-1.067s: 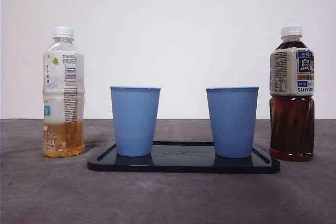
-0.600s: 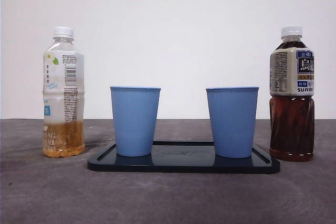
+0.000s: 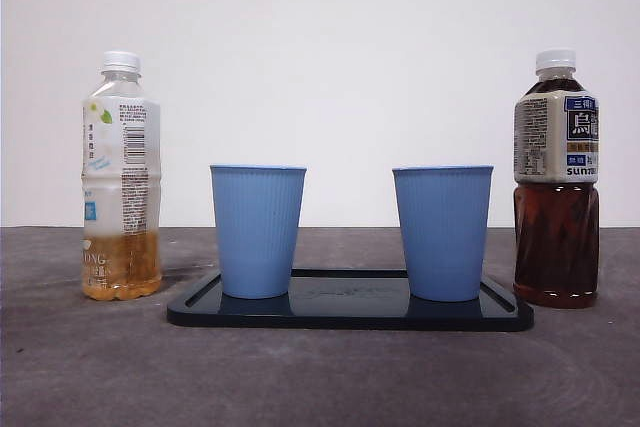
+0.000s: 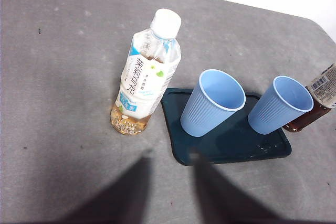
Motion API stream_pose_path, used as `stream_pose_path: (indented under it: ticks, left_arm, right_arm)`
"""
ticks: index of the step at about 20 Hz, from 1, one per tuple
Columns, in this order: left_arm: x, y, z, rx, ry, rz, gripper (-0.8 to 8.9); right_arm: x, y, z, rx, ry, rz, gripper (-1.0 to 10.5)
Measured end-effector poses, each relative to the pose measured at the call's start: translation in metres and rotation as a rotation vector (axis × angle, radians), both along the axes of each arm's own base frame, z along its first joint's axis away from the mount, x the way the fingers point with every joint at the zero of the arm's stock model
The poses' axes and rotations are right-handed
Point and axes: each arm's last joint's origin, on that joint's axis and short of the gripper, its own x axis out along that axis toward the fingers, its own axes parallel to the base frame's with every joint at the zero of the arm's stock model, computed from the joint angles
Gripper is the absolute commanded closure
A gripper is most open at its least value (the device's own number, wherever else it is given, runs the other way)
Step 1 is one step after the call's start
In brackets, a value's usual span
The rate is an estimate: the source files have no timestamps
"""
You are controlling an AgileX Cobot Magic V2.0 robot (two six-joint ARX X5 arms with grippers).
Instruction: Pour the drink into the cup
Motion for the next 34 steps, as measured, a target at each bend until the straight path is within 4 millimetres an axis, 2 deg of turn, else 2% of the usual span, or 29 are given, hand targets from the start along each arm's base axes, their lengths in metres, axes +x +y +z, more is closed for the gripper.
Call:
stream_pose_path:
  ticks: [1, 11, 17, 25, 31, 34]
  left_arm:
    - [0.0, 0.0, 0.0, 0.0, 0.0, 0.0, 3.75]
    - [0.0, 0.0, 0.001, 0.0, -0.009, 0.0, 3.74]
    - [0.001, 0.0, 0.002, 0.001, -0.024, 0.0, 3.75]
    - [0.001, 0.0, 0.003, 0.001, -0.03, 0.0, 3.74]
    - [0.001, 0.0, 0.003, 0.001, -0.03, 0.0, 3.74]
    - [0.001, 0.0, 0.003, 0.001, -0.03, -0.002, 3.74]
  right_arm:
    - [0.0, 0.0, 0.0, -0.003, 0.0, -0.004, 5.3]
    - [0.006, 0.002, 0.001, 0.048, -0.036, -0.008, 5.1]
    - [0.033, 0.005, -0.042, 0.178, -0.002, -0.075, 5.0]
    - [0.047, 0.02, -0.084, 0.229, -0.019, -0.14, 5.0]
    - [0.058, 0.037, -0.116, 0.16, -0.06, -0.19, 5.0]
    - [0.062, 0.04, -0.126, 0.09, -0.089, -0.227, 5.1]
